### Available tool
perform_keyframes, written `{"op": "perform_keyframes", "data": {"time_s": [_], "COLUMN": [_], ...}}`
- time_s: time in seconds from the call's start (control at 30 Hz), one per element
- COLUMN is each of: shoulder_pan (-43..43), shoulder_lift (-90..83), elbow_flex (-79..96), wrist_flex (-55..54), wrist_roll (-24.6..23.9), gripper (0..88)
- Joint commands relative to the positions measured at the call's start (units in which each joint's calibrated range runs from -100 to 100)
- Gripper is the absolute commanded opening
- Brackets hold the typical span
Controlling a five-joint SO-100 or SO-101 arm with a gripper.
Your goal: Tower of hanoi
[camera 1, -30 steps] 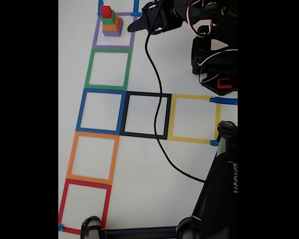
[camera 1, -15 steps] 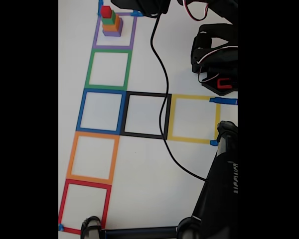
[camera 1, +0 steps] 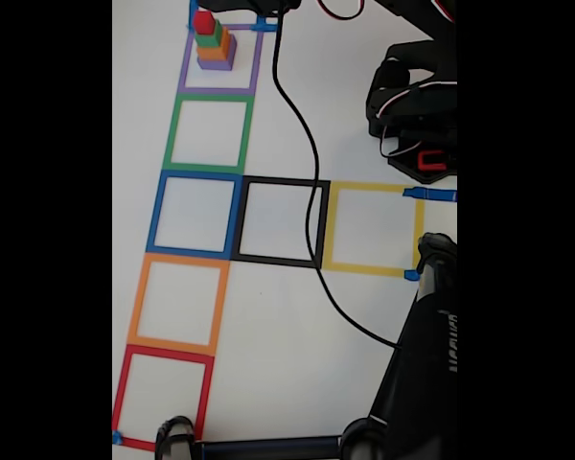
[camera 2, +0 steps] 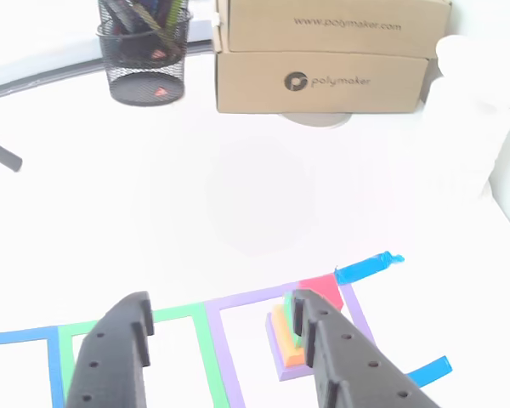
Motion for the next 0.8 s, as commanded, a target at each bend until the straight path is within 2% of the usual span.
{"op": "perform_keyframes", "data": {"time_s": [0.0,0.07,0.27,0.57,0.77], "shoulder_pan": [2.66,2.75,3.61,6.78,9.65], "shoulder_lift": [-2.49,-1.44,3.89,16.49,23.19], "elbow_flex": [11.4,16.58,33.94,38.58,38.22], "wrist_flex": [-13.24,-20.29,-48.87,-66.84,-74.7], "wrist_roll": [0.54,0.54,0.54,0.54,0.54], "gripper": [23.1,26.2,27.8,28.7,30.9]}}
